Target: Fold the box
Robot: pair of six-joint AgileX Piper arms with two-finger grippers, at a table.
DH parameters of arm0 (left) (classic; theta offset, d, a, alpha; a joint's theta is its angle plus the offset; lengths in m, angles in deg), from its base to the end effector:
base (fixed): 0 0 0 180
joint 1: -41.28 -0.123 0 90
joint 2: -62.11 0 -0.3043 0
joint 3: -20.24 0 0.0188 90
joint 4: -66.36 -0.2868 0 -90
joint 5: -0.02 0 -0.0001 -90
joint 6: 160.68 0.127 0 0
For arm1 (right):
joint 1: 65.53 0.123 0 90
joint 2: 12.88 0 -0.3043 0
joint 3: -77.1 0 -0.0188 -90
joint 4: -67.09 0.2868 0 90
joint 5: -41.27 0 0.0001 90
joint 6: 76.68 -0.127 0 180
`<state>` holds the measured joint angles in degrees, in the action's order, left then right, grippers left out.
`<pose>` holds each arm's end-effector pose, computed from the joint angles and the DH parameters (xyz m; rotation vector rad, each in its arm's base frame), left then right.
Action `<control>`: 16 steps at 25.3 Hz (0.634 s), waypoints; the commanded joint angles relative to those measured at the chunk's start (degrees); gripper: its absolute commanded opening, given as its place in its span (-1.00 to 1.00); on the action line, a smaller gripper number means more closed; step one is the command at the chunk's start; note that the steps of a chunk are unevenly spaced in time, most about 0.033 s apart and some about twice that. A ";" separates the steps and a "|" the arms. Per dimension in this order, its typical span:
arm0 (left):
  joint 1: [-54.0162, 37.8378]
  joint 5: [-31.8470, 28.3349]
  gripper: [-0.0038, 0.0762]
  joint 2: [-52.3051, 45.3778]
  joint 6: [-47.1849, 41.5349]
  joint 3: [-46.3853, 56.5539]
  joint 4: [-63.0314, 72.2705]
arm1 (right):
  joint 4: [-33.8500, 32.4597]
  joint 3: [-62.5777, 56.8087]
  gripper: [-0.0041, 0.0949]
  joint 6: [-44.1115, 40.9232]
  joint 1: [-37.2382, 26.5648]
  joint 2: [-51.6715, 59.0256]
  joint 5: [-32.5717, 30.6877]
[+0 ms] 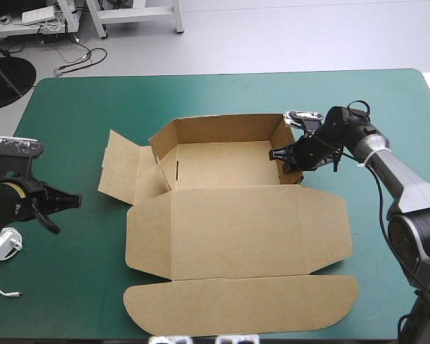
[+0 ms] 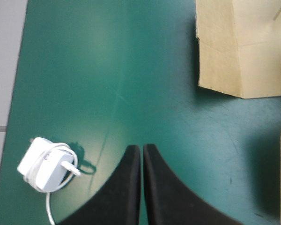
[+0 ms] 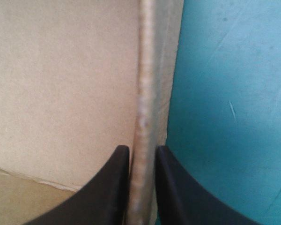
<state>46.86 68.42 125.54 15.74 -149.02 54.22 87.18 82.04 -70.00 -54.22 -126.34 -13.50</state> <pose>0.2125 0.0042 0.3931 0.0570 2.4669 0.2091 0.4220 0.1208 0.2132 -0.2155 2.8209 0.4667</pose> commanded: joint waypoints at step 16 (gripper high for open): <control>-0.15 -3.21 -0.90 -6.40 -0.37 8.48 -0.40 | -9.06 31.70 -0.15 -5.76 0.13 4.59 -17.02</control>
<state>46.86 66.95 119.65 15.74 -139.51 55.42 78.48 111.25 -72.82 -53.99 -126.20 -29.46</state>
